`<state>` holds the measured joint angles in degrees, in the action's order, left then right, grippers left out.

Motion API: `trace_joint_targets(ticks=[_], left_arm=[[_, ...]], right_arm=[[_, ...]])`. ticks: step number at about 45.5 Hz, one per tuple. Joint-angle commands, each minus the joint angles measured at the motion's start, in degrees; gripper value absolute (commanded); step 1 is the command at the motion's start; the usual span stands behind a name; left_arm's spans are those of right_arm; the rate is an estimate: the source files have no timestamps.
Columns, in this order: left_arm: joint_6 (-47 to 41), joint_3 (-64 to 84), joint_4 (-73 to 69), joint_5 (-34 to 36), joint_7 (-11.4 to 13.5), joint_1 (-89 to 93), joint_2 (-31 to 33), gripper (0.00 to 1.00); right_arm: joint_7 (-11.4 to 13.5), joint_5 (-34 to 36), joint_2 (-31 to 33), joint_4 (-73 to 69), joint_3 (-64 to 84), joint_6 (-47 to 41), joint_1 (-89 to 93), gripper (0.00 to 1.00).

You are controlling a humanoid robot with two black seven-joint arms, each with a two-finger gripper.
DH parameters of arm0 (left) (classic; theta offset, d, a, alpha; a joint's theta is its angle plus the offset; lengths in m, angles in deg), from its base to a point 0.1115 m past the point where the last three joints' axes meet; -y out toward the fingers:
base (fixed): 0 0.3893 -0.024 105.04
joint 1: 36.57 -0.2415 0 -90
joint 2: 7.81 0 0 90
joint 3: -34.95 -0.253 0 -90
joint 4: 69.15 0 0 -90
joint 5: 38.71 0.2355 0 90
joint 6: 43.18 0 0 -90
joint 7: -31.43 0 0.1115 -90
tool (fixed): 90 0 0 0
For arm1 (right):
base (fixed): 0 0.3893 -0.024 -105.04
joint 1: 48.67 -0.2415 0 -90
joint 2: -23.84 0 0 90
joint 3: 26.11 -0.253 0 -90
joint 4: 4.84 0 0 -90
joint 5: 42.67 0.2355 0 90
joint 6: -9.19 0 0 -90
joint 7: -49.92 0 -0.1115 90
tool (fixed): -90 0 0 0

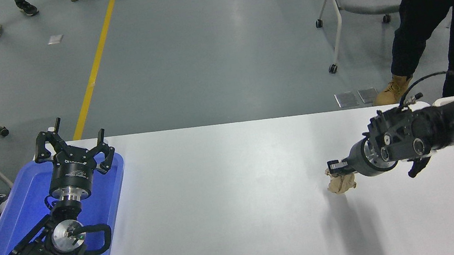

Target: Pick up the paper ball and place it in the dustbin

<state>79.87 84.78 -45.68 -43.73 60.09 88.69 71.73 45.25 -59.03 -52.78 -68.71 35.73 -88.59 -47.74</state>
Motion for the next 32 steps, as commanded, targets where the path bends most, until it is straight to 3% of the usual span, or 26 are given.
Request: trace_joint_targets(ticks=[1,32], left_arm=[[0.0,0.0,0.0,0.0,0.0,0.0,0.0,1.0],[0.0,0.0,0.0,0.0,0.0,0.0,0.0,1.0]], right_arm=[[0.0,0.1,4.3,-5.6,2.6,-3.6,-11.3,0.2],[0.1,-0.2,16.2,-12.5,7.8,-15.9,-34.5,0.21]])
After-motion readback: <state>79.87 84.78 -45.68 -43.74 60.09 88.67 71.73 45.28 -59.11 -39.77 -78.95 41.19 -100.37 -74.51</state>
